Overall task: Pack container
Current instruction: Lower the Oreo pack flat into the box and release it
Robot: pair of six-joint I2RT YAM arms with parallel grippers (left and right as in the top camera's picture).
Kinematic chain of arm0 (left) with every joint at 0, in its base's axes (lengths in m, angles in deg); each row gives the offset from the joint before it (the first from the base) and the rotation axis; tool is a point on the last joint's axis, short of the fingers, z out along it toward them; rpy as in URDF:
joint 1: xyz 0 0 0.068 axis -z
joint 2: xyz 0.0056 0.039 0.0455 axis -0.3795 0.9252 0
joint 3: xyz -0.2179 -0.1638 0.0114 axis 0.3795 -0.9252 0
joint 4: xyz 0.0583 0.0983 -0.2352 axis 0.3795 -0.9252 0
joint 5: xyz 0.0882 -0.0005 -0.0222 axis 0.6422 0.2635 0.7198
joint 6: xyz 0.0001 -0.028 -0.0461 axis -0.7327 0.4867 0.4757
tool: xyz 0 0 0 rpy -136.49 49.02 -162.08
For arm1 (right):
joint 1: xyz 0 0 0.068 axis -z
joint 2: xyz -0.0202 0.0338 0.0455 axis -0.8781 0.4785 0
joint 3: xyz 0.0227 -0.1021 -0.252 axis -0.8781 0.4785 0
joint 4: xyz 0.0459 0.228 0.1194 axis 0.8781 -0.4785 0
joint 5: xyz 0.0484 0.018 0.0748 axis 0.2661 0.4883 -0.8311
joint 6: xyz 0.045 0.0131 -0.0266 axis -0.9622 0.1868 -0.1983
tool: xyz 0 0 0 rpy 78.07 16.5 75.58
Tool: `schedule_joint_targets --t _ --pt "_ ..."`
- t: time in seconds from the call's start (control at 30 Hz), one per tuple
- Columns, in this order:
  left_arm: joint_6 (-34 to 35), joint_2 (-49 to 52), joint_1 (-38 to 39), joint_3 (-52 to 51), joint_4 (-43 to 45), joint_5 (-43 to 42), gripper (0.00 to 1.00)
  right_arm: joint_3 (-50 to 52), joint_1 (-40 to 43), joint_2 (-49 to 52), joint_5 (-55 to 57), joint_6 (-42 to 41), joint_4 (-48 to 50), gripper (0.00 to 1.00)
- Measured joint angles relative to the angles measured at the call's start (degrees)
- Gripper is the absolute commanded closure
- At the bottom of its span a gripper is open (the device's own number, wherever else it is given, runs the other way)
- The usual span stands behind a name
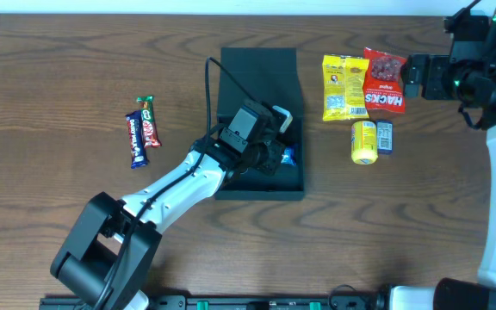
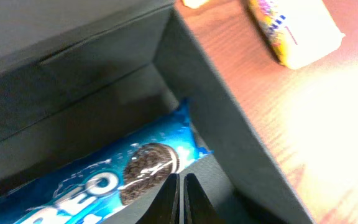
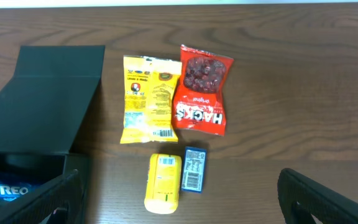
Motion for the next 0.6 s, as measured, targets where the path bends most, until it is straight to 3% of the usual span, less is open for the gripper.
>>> schedule_joint_targets --t 0.17,0.6 --pt "8.11 0.0 0.15 0.04 -2.34 7.78 0.94 0.0 0.0 0.0 -0.02 -0.22 0.0 0.01" --pt "20.81 1.38 3.23 0.09 -6.32 20.57 0.94 0.0 0.0 0.0 -0.02 -1.2 -0.02 0.01"
